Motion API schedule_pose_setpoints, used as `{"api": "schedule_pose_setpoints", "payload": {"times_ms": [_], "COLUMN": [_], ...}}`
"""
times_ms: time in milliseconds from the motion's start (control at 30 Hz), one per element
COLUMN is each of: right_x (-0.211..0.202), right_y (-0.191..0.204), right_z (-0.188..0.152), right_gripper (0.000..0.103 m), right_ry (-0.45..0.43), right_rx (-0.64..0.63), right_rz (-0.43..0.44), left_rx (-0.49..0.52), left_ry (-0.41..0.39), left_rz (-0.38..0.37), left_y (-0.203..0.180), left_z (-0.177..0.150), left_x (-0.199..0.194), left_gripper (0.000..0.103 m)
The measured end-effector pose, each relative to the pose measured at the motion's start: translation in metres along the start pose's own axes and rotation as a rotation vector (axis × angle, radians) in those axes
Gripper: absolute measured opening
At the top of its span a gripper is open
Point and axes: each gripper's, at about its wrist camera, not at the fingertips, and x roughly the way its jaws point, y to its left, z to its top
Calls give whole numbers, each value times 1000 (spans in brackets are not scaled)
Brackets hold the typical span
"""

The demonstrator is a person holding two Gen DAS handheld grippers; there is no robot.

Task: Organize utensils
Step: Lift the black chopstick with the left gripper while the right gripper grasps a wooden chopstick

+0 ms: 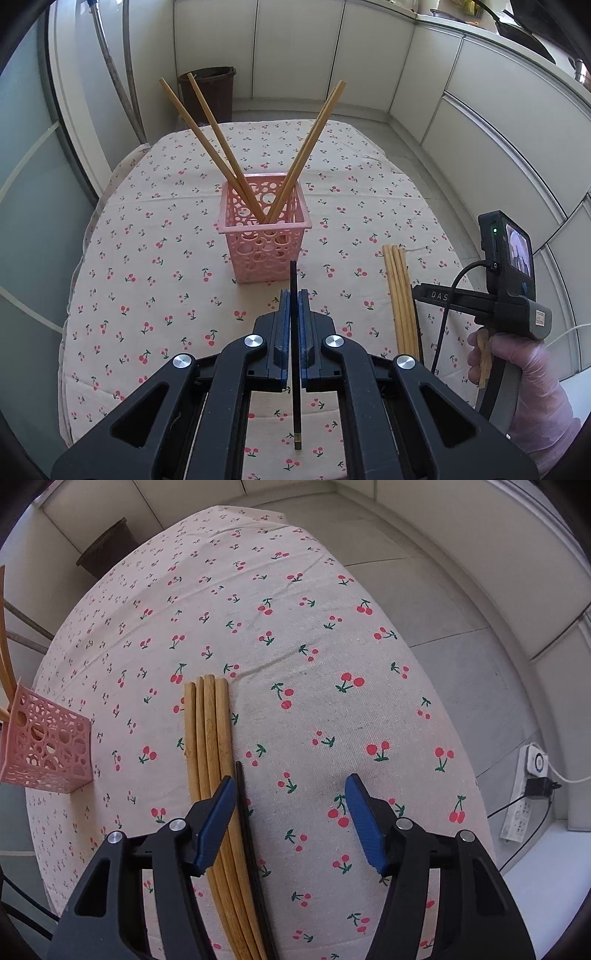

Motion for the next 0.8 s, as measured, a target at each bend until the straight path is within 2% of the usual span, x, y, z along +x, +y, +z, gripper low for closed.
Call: {"api": "schedule_pose_setpoints", "payload": {"times_ms": [233,367,400,433,700,800], "right_x": [2,2,1,0,-1,-1], "right_y": [10,23,26,28,22,18], "right_z": [-2,-9,-9,-10,-7,-7], "right_gripper": [60,57,47,32,5,4], "right_ry": [-28,-62,-63,-57,-50,-53], "right_rx": [-60,-139,-154,-160,-145,-124], "right_rz": [-57,-124,-110,-83,-14,-10], "left_rx": [-8,-18,-19,-19,-20,-14], "left_ry": [3,9,9,9,9,3], "left_rz": [5,5,6,5,10,9], "left_y": [4,7,7,7,7,5], "left_z": [0,0,0,0,0,0], "left_x": [0,1,1,1,0,-1], "left_gripper": [4,4,4,4,4,4]}}
